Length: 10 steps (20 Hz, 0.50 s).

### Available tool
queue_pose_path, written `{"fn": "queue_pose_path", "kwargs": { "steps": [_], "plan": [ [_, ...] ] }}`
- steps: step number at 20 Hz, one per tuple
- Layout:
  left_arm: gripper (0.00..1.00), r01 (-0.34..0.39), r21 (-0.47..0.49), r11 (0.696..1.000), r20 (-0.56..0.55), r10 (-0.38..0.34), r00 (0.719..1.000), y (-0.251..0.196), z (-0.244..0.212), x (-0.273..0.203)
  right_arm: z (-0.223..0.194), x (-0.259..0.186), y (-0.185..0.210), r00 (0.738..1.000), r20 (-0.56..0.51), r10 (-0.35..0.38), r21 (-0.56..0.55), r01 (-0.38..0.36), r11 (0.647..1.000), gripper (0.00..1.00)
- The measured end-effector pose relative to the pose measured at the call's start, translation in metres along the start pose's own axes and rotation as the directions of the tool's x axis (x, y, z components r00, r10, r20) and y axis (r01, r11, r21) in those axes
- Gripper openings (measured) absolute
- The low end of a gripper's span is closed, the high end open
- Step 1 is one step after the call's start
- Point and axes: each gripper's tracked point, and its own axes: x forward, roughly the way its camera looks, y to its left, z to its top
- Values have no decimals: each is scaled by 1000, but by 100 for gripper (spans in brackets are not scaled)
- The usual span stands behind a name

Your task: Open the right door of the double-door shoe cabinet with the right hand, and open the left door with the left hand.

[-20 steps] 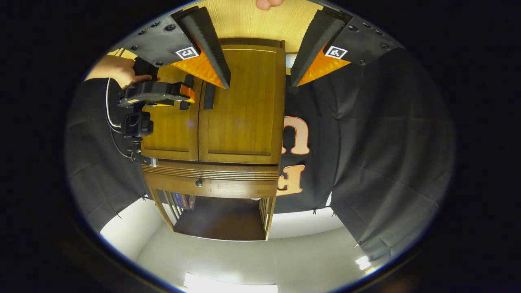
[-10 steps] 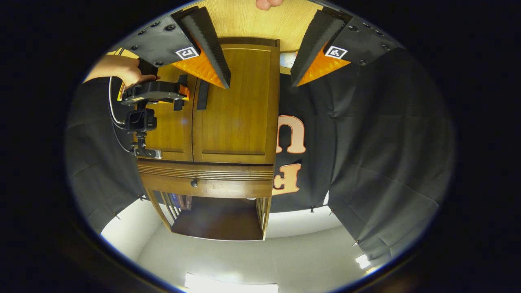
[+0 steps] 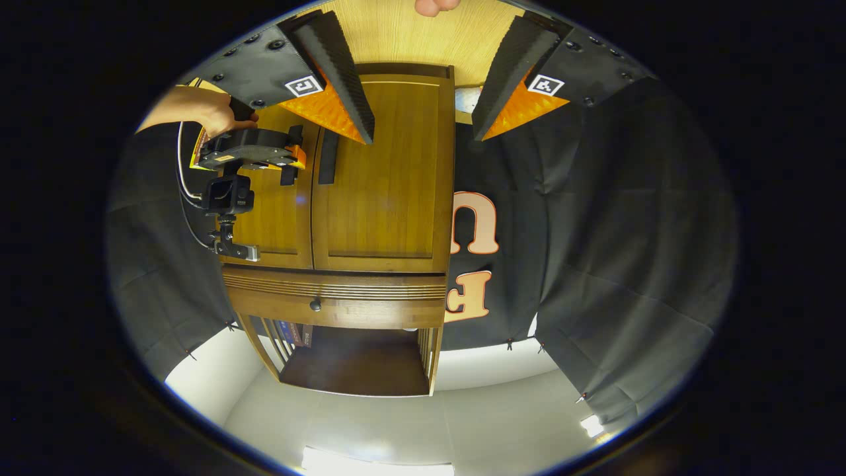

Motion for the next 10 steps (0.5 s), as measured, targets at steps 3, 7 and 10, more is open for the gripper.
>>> {"fn": "queue_pose_path", "kwargs": {
  "steps": [3,7,10],
  "plan": [
    [97,0,9,1000,10,0,1000,-2,2,-1,0,1,-1,1000,-10,-23,-5,23,1000,24],
    [96,2,13,1000,10,-2,1000,-3,4,-5,0,-1,0,1000,-15,-19,-6,19,1000,24],
    [96,-1,18,1000,14,0,1000,-6,6,-9,-2,-10,-1,1000,-16,-14,-10,14,1000,21]
  ]
}}
